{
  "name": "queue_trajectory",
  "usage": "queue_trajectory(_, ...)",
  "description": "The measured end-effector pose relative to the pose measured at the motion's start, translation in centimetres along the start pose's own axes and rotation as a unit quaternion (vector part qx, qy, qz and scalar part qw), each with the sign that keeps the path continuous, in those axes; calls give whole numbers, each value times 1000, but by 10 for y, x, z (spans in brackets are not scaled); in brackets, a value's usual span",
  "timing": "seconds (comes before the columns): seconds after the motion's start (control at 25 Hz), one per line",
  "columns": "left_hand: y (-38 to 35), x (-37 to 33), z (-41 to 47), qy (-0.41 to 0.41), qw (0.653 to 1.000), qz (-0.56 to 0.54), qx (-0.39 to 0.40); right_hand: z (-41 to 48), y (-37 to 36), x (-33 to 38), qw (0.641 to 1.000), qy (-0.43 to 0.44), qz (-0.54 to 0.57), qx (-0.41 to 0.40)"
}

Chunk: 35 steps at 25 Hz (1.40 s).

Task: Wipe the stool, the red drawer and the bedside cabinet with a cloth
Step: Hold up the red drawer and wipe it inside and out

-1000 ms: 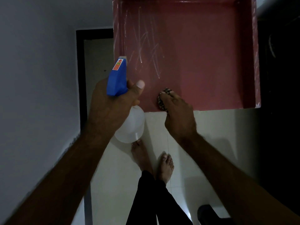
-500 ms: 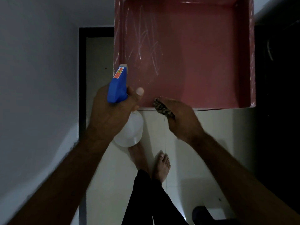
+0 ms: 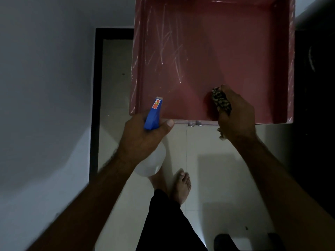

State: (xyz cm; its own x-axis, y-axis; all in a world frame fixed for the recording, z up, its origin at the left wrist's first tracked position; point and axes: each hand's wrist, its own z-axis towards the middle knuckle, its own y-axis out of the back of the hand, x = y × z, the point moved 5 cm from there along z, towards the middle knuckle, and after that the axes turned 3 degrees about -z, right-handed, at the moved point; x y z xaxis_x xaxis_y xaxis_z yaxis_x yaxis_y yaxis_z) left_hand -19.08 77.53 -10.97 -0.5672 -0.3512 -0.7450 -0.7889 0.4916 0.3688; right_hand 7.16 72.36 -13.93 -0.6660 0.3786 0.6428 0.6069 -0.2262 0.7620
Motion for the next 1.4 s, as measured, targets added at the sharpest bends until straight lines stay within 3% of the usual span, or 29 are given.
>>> queue_trajectory(0.56,12,-22,15,-13,997,-36,-68,-9,-8,8,999,-17,28,24)
queue_trajectory(0.84,14,-24,6,-28,998,-43,-42,-9,-19,18,999,11,24,23)
queue_trajectory(1.04,20,-16,2,-30,998,-48,-41,3,-44,34,998,48,-38,-16)
queue_trajectory(1.24,29,-16,7,-31,998,-48,-40,-3,-102,75,976,145,-123,111)
queue_trajectory(1.32,31,-19,8,-35,997,-52,-40,-2,-106,74,964,188,-137,124)
queue_trajectory(1.4,34,-22,7,-42,997,-59,-35,8,-96,64,969,173,-144,101)
